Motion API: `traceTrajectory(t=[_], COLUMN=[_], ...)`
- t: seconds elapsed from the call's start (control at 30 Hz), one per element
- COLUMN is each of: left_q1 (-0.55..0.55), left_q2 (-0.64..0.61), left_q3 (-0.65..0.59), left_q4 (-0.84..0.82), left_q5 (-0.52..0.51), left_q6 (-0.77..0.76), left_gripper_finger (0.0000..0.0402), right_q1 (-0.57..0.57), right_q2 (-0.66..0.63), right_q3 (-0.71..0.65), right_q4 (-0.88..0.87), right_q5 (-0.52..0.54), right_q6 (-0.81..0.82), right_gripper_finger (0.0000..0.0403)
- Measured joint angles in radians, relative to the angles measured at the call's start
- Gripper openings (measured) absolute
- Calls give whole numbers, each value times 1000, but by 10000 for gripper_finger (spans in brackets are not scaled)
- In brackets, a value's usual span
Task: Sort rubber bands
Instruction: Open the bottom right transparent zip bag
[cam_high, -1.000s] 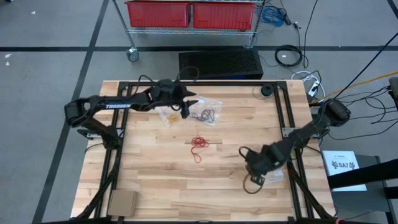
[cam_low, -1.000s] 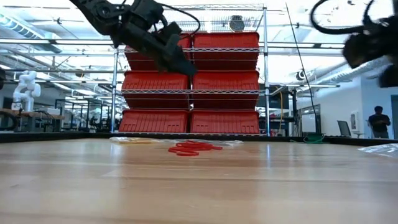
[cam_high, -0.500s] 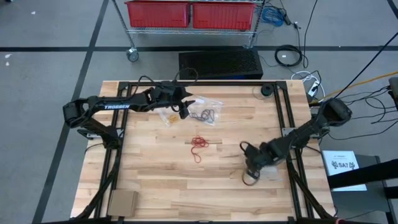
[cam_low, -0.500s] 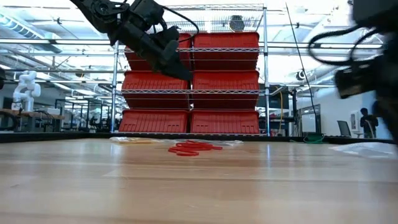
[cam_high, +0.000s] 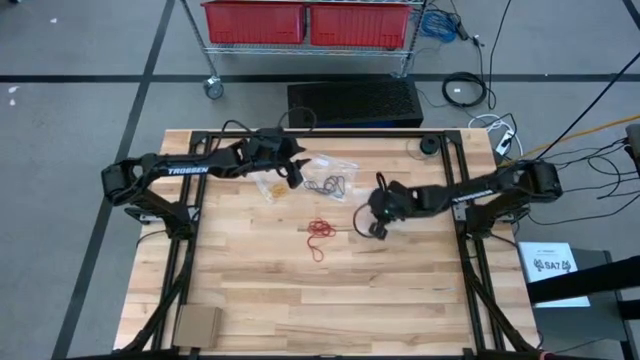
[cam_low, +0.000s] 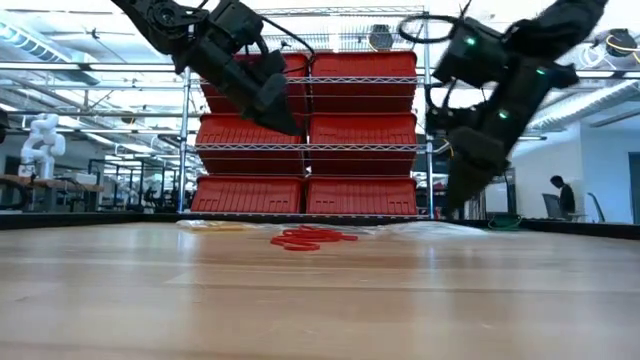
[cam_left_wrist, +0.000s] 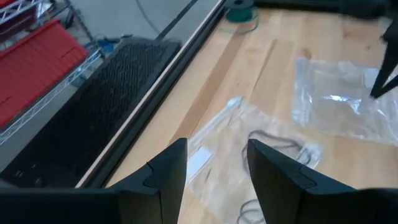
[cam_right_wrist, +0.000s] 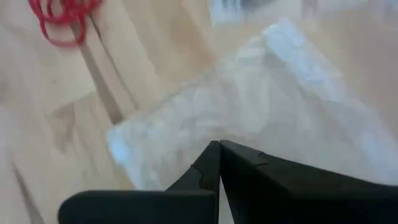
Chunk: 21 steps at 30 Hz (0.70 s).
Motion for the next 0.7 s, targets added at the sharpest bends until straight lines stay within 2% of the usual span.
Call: traceTrajectory(t=[0.2, 0.37, 0.53, 0.7], left_q1=[9, 7, 4, 4], left_q2=[0, 0, 0, 0], left_q3=[0, 0, 0, 0], left_q4=[-22, -35, -36, -42], left_q5=[-3, -2, 0, 1], left_q6=[0, 0, 8, 8], left_gripper_finger=[173, 173, 173, 173], right_q1=[2, 70, 159, 182], right_q2=[-22, 38, 120, 196], right_q3=[104, 96, 96, 98], right_q4=[-160, -161, -62, -41], right_q5=[-50, -79, 11, 125], right_q6=[-98, -73, -159, -157], right_gripper_finger=[5, 56, 126, 145])
